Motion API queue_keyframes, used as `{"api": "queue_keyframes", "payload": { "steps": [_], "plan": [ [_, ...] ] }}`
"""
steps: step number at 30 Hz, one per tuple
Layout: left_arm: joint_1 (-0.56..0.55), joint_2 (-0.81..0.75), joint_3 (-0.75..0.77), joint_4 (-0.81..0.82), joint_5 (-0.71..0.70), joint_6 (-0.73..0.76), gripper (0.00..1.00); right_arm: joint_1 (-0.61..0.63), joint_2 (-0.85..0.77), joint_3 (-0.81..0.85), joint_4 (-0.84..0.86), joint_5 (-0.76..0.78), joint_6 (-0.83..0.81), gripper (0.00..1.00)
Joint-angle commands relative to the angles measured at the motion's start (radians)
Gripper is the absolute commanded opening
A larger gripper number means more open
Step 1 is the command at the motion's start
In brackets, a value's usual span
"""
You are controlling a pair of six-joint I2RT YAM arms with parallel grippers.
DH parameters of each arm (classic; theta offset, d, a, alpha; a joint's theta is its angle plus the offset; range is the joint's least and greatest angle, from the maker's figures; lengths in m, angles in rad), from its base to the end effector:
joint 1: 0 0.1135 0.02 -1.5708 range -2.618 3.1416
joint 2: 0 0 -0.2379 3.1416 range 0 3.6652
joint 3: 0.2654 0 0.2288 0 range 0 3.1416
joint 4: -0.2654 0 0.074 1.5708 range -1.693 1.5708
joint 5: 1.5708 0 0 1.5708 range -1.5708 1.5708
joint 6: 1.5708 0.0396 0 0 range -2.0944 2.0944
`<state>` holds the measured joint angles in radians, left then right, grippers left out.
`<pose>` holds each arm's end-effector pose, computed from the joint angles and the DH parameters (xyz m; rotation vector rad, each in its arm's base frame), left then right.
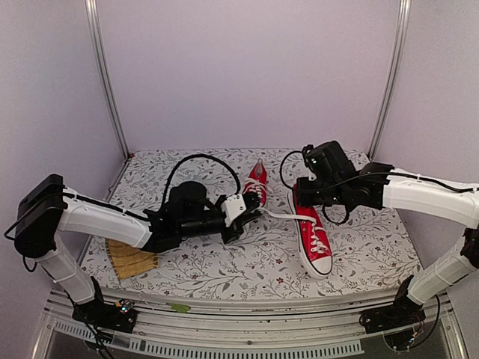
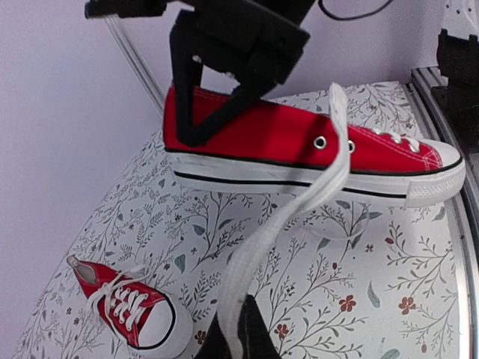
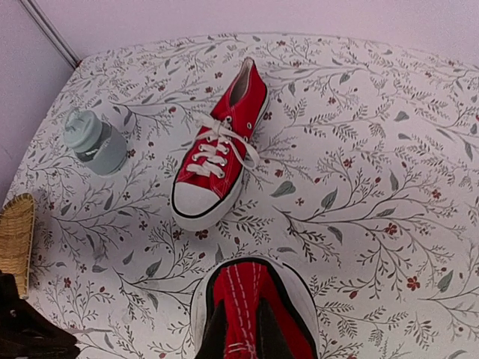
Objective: Tie the shoes
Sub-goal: Place the shoe at the center of the board, then pick up the shoelace from the center of the board.
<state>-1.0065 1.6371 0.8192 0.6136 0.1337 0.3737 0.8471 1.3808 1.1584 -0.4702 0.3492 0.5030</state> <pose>0.1781 -0.2913 0.2078 1.2262 1.3307 -0.5726 0.2017 0.2078 0.2859 -0.1996 2.2277 0.3473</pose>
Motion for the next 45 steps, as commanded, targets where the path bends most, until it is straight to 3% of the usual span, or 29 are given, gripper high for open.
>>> {"api": "queue_keyframes", "payload": {
  "steps": [1, 9, 13, 15, 22, 25, 28, 32, 34, 36, 41, 45],
  "plan": [
    [0.013, -0.029, -0.029, -0.184, -0.151, 0.006, 0.0, 0.015, 0.151, -0.041, 0.19, 0.02, 0.134, 0.01],
    [0.04, -0.049, -0.018, -0.289, -0.27, 0.038, 0.0, 0.04, 0.404, 0.043, 0.264, -0.131, 0.176, 0.06],
    [0.048, -0.044, -0.011, -0.313, -0.3, 0.057, 0.0, 0.042, 0.451, 0.08, 0.271, -0.227, 0.189, 0.31],
    [0.051, -0.038, -0.002, -0.33, -0.313, 0.066, 0.0, 0.042, 0.455, 0.089, 0.239, -0.232, 0.177, 0.35],
    [0.052, -0.052, 0.014, -0.416, -0.306, 0.091, 0.0, 0.041, 0.276, 0.094, 0.013, -0.133, 0.033, 0.46],
    [0.055, -0.063, 0.019, -0.452, -0.298, 0.09, 0.0, 0.018, 0.14, 0.074, -0.083, 0.0, -0.065, 0.65],
    [0.061, -0.058, 0.033, -0.49, -0.282, 0.077, 0.0, -0.037, -0.044, -0.036, -0.034, 0.064, -0.119, 0.83],
    [0.064, -0.034, 0.081, -0.563, -0.247, 0.058, 0.0, -0.108, -0.32, -0.212, 0.13, -0.091, -0.202, 0.88],
    [0.066, -0.023, 0.107, -0.599, -0.24, 0.051, 0.0, -0.157, -0.375, -0.257, 0.091, -0.197, -0.135, 0.82],
    [0.068, -0.013, 0.129, -0.625, -0.228, 0.047, 0.0, -0.165, -0.384, -0.28, 0.013, -0.255, -0.034, 0.76],
    [0.071, -0.012, 0.125, -0.614, -0.196, 0.043, 0.0, -0.146, -0.333, -0.415, -0.052, -0.389, 0.257, 0.77],
    [0.067, -0.018, 0.118, -0.604, -0.18, 0.019, 0.0, -0.139, -0.22, -0.433, -0.08, -0.432, 0.316, 0.66]
  ]
}}
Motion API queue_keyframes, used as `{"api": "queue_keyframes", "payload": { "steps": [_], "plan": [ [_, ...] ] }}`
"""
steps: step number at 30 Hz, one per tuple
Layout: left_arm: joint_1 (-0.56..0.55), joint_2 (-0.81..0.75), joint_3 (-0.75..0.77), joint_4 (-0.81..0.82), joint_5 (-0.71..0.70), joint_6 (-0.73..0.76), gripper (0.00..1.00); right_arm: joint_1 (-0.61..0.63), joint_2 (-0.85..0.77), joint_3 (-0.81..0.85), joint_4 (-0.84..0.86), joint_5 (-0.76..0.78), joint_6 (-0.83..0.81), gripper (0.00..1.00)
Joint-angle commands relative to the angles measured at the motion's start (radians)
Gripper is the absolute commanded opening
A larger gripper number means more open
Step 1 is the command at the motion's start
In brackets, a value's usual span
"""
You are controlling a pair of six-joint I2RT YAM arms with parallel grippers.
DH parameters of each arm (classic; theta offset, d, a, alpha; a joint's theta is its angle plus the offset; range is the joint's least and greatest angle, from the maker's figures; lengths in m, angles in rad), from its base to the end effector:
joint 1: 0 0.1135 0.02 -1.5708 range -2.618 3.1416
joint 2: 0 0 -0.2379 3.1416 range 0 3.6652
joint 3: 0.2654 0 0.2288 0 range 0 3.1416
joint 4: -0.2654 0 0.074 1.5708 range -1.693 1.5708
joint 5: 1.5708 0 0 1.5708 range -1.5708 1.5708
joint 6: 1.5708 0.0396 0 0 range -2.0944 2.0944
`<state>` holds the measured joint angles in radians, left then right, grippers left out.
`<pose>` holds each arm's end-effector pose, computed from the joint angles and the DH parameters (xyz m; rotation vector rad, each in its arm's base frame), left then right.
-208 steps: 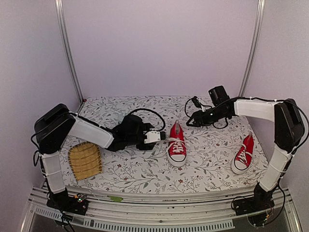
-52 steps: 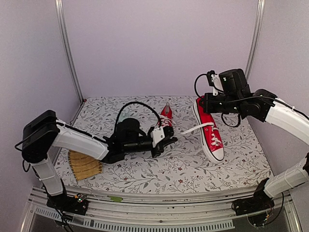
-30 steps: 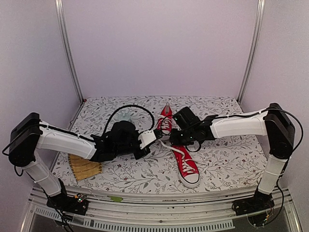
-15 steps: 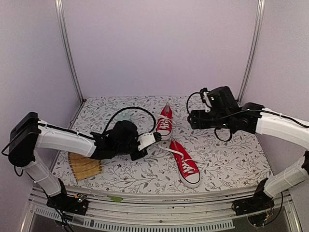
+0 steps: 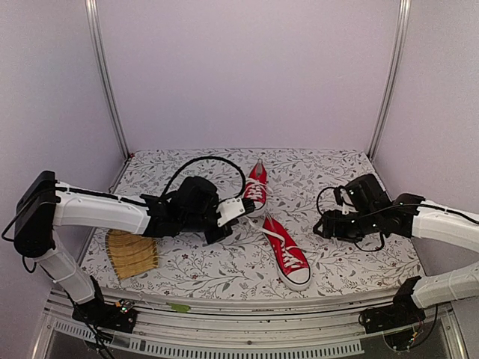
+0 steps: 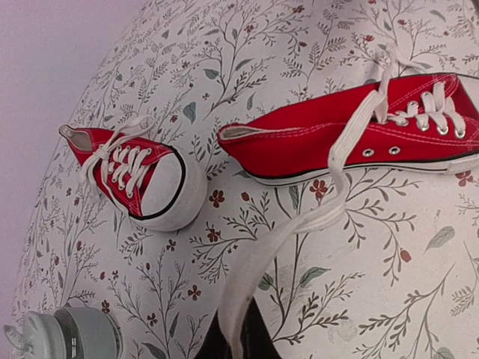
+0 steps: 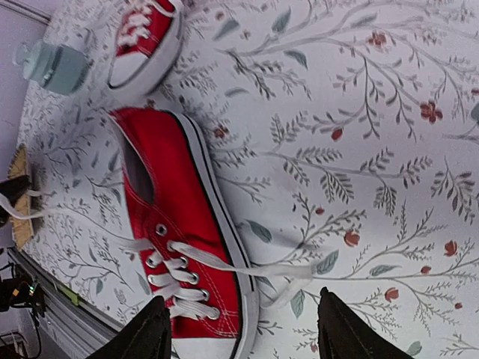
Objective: Tie the shoes
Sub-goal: Pick up the shoelace from the center of the board.
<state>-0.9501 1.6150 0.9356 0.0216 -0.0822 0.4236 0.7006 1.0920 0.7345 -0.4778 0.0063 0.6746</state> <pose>0.1944 -0.2664 0.1898 1.3809 1.7550 -0.1967 0.1641 0.1381 0.2194 -0.0295 2.5022 0.6058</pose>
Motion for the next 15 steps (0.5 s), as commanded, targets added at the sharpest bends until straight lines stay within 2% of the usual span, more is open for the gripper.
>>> {"api": "queue_keyframes", "payload": {
  "steps": [1, 3, 5, 8, 13, 15],
  "plan": [
    [0.008, 0.001, 0.004, -0.024, 0.035, -0.03, 0.0, 0.008, 0.086, -0.011, -0.079, -0.086, 0.163, 0.65],
    [0.002, -0.01, 0.001, -0.031, 0.026, -0.025, 0.0, 0.008, 0.101, -0.038, -0.041, -0.113, 0.198, 0.6],
    [-0.002, -0.018, -0.006, -0.027, 0.024, -0.023, 0.0, 0.01, 0.126, -0.071, -0.005, -0.144, 0.213, 0.48],
    [-0.009, -0.015, -0.009, -0.032, 0.012, -0.015, 0.0, 0.024, 0.202, -0.07, 0.005, -0.154, 0.218, 0.42],
    [-0.018, -0.006, 0.001, -0.047, 0.001, -0.009, 0.0, 0.059, 0.357, -0.018, -0.034, -0.145, 0.181, 0.42],
    [-0.019, -0.01, -0.001, -0.047, 0.003, -0.007, 0.0, 0.059, 0.4, -0.012, -0.034, -0.139, 0.169, 0.48]
  ]
}}
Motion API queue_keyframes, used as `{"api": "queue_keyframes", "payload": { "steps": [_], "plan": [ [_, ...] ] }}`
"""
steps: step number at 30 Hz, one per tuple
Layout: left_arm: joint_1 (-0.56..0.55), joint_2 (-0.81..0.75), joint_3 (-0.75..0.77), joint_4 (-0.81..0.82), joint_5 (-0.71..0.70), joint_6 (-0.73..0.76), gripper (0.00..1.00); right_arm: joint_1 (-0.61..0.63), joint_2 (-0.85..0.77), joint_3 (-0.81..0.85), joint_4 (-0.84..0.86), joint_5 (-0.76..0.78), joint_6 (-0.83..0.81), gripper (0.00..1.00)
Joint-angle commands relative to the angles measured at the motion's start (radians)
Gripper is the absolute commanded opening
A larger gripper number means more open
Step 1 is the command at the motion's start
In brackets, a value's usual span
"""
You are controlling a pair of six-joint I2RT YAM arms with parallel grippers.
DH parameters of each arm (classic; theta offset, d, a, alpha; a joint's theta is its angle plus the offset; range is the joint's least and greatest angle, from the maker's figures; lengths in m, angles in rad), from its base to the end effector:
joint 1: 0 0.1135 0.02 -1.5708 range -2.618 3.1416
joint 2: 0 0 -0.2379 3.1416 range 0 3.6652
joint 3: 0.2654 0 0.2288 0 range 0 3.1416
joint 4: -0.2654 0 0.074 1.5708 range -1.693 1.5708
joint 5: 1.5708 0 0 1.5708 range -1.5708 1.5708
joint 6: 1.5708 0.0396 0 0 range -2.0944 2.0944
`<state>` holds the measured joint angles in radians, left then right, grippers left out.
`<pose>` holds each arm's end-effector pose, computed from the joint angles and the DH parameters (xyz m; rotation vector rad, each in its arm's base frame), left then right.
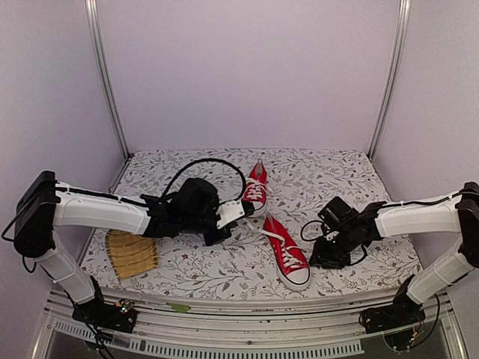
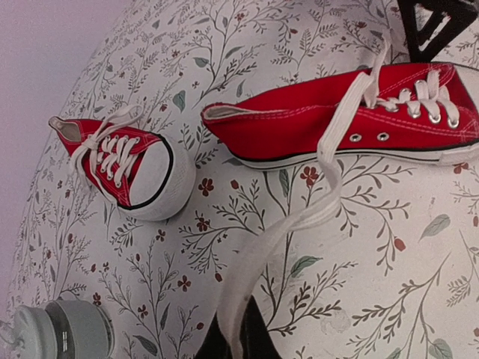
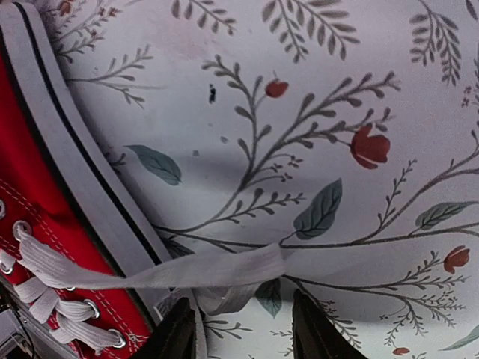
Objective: Tie the shoes
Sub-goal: Pick up the shoelace from the center of the board.
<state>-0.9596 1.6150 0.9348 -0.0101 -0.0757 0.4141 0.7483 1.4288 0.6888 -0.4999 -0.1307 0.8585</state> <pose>0.1903 -0.2664 0.1867 1.4060 1.7782 -0.2050 0.1626 0.1580 0.1373 0.1310 2.9627 0.4911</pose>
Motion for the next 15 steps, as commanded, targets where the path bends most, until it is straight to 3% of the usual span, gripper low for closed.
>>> {"api": "queue_keyframes", "payload": {
  "steps": [1, 6, 10, 11, 14, 15],
  "plan": [
    [-0.01, -0.012, 0.0, -0.014, -0.002, 0.003, 0.0, 0.011, 0.081, 0.041, -0.016, 0.01, -0.022, 0.5],
    [-0.011, -0.015, -0.002, -0.014, -0.003, 0.006, 0.0, 0.011, 0.162, 0.083, -0.056, 0.112, -0.049, 0.5],
    [-0.012, -0.02, -0.005, -0.013, -0.009, 0.016, 0.0, 0.012, 0.218, 0.122, -0.137, 0.167, -0.08, 0.42],
    [-0.012, -0.021, -0.006, -0.013, -0.014, 0.018, 0.0, 0.013, 0.219, 0.127, -0.148, 0.172, -0.093, 0.37],
    [-0.012, -0.021, -0.007, -0.012, -0.017, 0.02, 0.0, 0.014, 0.198, 0.136, -0.174, 0.181, -0.117, 0.07],
    [-0.013, -0.023, -0.009, -0.009, -0.017, 0.021, 0.0, 0.014, 0.184, 0.142, -0.186, 0.189, -0.134, 0.02]
  ]
}}
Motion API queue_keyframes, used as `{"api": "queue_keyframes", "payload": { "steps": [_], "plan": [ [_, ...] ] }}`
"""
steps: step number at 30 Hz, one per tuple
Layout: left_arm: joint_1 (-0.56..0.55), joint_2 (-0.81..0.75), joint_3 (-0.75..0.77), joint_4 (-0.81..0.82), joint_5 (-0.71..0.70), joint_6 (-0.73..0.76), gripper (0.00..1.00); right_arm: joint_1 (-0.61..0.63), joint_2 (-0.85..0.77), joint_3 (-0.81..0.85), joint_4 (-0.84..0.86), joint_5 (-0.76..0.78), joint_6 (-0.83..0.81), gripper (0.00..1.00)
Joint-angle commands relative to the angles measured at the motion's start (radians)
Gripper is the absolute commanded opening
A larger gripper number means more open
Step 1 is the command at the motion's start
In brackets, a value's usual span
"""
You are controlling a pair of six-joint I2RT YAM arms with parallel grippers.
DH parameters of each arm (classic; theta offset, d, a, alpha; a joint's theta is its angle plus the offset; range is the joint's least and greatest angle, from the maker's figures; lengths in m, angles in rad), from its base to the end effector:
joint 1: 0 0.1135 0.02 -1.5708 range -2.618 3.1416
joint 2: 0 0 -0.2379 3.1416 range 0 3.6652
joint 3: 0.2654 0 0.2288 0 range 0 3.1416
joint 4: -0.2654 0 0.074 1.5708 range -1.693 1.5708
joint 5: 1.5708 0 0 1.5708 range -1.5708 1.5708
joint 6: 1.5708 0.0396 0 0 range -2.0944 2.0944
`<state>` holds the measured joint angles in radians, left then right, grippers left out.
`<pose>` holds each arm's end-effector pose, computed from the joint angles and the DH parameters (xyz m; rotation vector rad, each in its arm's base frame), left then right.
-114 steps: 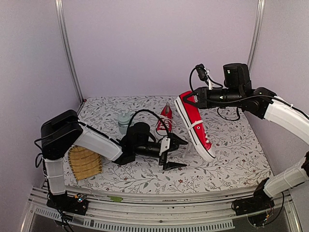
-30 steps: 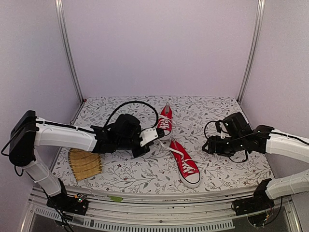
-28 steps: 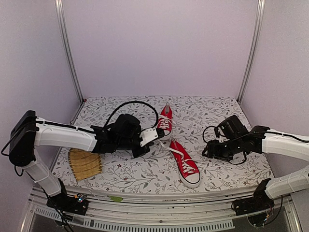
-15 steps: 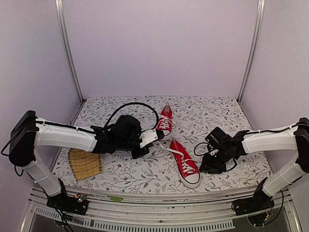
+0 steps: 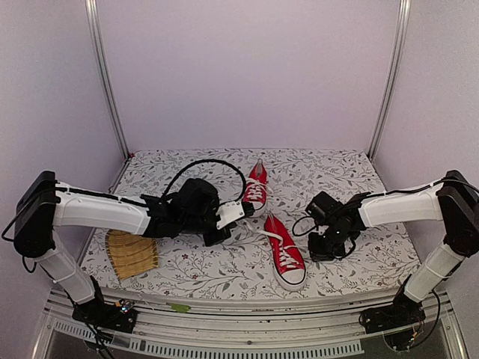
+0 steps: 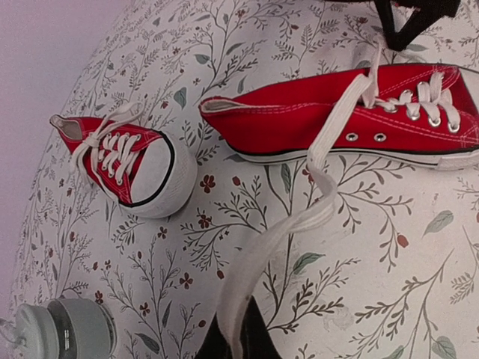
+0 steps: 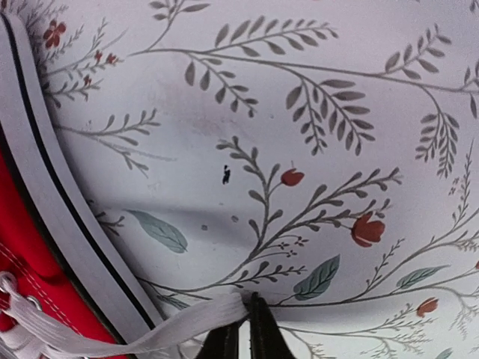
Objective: Tie the shoes
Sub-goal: Pick up the shoelace from the center of the board.
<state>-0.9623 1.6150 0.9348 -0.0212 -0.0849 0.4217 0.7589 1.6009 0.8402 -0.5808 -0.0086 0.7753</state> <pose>0.1894 -0.2660 0.1857 1.4176 1.7809 -0.1890 0.1843 0.1752 0.1319 0.0229 2.9723 0.2468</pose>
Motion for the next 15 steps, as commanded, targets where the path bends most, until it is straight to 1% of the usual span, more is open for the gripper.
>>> {"api": "queue_keyframes", "payload": {
  "steps": [1, 5, 7, 11, 15],
  "plan": [
    [-0.009, -0.023, -0.01, 0.004, -0.008, 0.014, 0.0, 0.001, -0.002, 0.007, -0.124, 0.088, -0.065, 0.01],
    [-0.005, -0.024, -0.011, 0.011, -0.033, 0.016, 0.0, -0.01, -0.054, 0.126, -0.245, 0.228, -0.11, 0.01],
    [-0.002, -0.024, -0.013, 0.012, -0.045, 0.014, 0.0, -0.009, -0.068, 0.198, -0.269, 0.253, -0.162, 0.01],
    [0.01, -0.024, -0.011, 0.012, -0.065, 0.013, 0.0, 0.008, -0.079, 0.304, -0.273, 0.23, -0.277, 0.01],
    [0.023, -0.026, -0.011, 0.012, -0.072, 0.012, 0.0, 0.028, -0.089, 0.377, -0.271, 0.152, -0.383, 0.01]
  ]
}}
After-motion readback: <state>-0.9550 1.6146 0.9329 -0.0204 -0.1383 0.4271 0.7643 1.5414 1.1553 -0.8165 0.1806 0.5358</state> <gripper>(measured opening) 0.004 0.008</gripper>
